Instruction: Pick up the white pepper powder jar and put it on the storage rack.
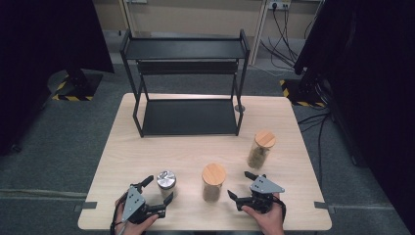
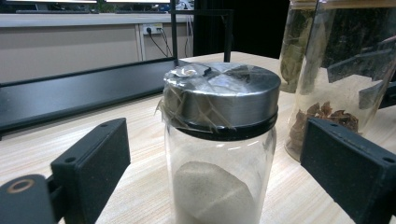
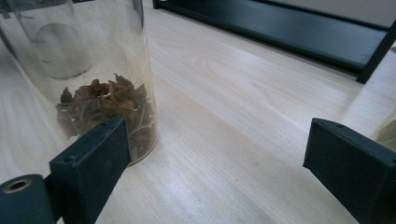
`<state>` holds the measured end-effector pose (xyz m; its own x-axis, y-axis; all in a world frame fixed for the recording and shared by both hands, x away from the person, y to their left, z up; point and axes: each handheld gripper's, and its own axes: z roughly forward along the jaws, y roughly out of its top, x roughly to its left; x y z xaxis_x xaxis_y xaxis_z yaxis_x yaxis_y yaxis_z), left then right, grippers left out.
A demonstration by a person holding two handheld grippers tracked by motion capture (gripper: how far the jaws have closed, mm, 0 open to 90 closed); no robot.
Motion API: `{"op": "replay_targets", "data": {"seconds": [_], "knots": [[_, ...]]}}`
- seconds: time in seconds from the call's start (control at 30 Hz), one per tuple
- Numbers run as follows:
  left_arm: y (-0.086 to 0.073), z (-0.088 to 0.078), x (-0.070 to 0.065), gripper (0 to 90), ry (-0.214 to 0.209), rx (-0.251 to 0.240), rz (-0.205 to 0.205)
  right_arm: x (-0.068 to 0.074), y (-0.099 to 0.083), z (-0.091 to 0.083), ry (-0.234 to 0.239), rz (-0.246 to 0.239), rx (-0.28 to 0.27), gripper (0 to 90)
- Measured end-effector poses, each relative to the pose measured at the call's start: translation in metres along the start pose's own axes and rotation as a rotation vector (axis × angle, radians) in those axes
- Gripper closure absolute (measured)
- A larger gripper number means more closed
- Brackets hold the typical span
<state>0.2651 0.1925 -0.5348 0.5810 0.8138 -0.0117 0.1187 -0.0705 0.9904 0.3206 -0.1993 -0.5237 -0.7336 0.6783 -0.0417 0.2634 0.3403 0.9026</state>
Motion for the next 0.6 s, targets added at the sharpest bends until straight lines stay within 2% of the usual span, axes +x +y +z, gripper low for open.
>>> {"op": "replay_targets", "data": {"seconds": [0.13,0.4,0.6], "knots": [[0.0,0.0,-0.0008,8.1,-0.007,-0.001,0.011,-0.0021,-0.0012,-0.0024,-0.019,0.032,-0.021,7.8],[0.0031,0.0005,-0.0054,9.1,-0.009,-0.022,0.019,-0.0008,-0.0018,-0.0036,-0.032,0.024,-0.025,7.8],[0.0054,0.0025,-0.0084,10.2,-0.008,-0.033,0.019,-0.0015,-0.0023,-0.0047,-0.037,0.036,-0.034,7.9]]}}
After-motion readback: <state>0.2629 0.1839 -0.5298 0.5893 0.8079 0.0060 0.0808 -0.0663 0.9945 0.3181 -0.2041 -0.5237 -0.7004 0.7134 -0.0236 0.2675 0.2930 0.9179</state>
